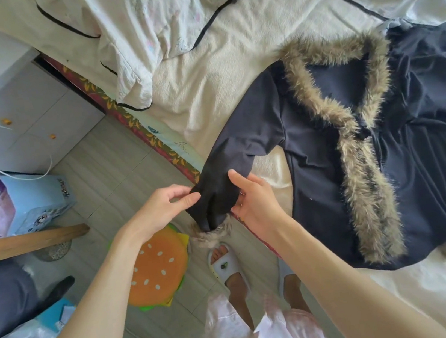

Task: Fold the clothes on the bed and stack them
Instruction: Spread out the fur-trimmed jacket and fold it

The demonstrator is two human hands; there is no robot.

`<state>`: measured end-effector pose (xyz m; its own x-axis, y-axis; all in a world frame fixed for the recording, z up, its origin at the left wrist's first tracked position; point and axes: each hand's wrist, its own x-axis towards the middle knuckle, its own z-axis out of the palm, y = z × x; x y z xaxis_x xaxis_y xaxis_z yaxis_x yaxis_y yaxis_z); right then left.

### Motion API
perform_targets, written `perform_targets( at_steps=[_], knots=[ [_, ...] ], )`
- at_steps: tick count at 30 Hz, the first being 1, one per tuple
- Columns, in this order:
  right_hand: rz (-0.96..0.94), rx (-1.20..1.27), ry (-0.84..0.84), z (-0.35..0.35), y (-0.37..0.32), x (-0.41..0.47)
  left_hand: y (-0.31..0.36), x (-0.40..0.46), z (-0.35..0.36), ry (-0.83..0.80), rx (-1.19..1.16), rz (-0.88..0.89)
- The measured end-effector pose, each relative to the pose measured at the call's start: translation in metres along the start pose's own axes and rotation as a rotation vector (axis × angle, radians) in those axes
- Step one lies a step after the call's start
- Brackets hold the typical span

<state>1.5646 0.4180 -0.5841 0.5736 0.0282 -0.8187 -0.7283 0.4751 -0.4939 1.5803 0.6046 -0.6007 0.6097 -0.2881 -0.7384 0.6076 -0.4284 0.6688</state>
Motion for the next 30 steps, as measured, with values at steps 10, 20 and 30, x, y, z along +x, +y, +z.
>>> perform_targets(
  at_steps=[10,20,30],
  knots=[
    [0.101,0.046,0.056,-0.002,-0.007,-0.022,0.029,-0.024,0.011,0.494,0.053,0.268],
    [-0.106,0.023,0.071,-0.072,-0.077,-0.067,0.155,-0.016,0.103,0.521,0.391,0.574],
    [-0.107,-0.173,0.432,-0.253,-0.105,-0.059,0.188,0.074,0.267,0.098,0.667,0.457]
  ],
)
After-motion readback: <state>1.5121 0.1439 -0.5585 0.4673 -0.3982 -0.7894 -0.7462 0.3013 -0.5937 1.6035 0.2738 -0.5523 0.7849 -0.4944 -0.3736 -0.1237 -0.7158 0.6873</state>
